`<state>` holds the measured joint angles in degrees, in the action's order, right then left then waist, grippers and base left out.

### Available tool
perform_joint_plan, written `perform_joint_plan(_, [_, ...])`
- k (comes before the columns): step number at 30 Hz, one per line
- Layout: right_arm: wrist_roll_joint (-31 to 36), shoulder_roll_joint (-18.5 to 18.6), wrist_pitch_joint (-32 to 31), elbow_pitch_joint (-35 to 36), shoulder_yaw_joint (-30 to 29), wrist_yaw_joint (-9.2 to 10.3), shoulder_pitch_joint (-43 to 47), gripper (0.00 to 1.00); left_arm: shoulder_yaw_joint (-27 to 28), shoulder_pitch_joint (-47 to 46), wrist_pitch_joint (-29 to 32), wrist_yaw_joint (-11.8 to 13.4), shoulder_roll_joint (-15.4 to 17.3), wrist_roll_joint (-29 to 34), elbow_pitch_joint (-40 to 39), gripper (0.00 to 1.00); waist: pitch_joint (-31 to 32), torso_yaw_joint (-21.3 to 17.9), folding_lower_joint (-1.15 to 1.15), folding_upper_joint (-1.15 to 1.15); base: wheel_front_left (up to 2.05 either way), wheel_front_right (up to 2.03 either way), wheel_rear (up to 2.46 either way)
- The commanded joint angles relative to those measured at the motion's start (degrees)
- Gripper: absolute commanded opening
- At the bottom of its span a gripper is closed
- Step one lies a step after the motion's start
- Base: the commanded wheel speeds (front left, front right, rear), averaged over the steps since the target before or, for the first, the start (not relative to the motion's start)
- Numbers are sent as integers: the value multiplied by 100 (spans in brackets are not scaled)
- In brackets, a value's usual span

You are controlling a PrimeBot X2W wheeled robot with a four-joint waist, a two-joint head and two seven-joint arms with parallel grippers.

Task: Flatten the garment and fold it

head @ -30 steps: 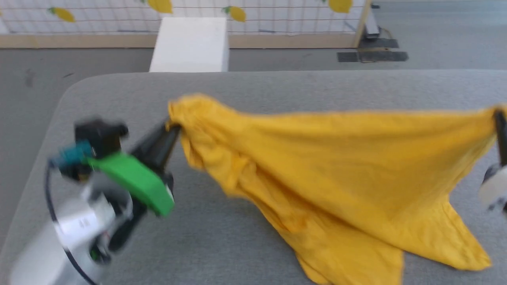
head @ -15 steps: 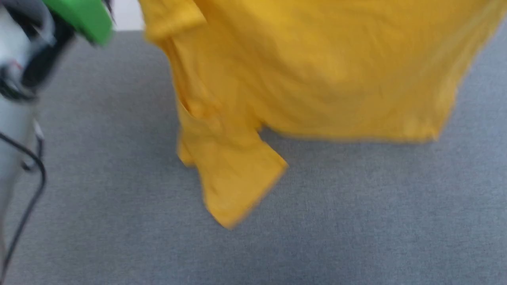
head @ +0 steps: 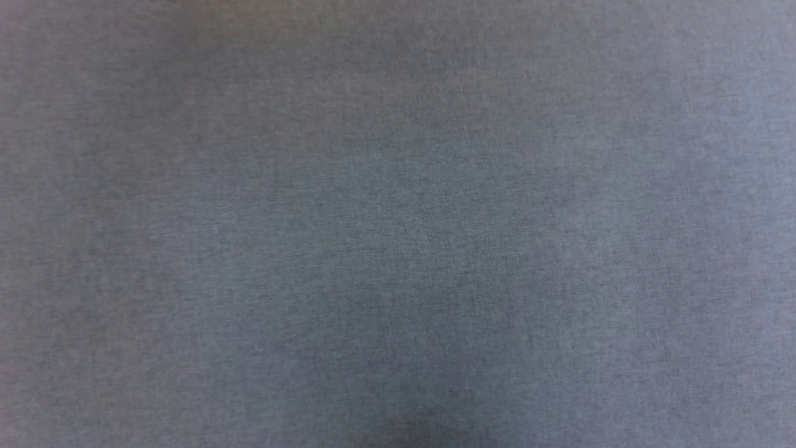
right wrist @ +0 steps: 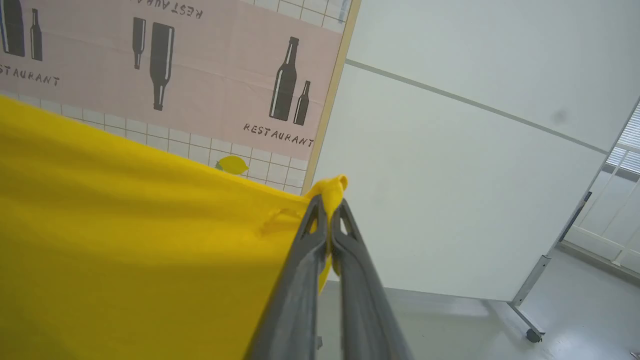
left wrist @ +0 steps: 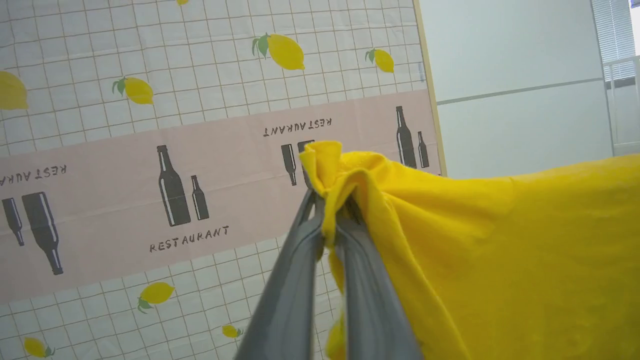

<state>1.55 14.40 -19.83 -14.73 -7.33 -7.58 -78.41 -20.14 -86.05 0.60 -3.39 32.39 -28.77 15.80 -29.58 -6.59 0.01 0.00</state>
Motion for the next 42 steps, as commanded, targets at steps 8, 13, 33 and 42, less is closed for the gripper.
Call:
perform_joint_plan(8, [-157,-17,391,-437,282,9,564,0,-484,860,-187,-230,36,45,764,0,78,60,-1,0,0,0,0])
perform_joint_plan(13, [-636,-37,500,-581,526,9,1762,0,-1022,1998,-29,-363,165,-174,1051,0,368,126,-1,0,0,0,0])
perform_joint_plan(33, [-1492,148,271,140,728,9,6281,0,-2730,6517,737,-103,903,-1291,-506,0,1791,463,-1,0,0,0,0])
perform_joint_plan(42, [-1381,100,-323,283,254,9,7601,0,-3244,7454,1151,345,1123,-1155,-1349,0,2105,626,-1,0,0,0,0])
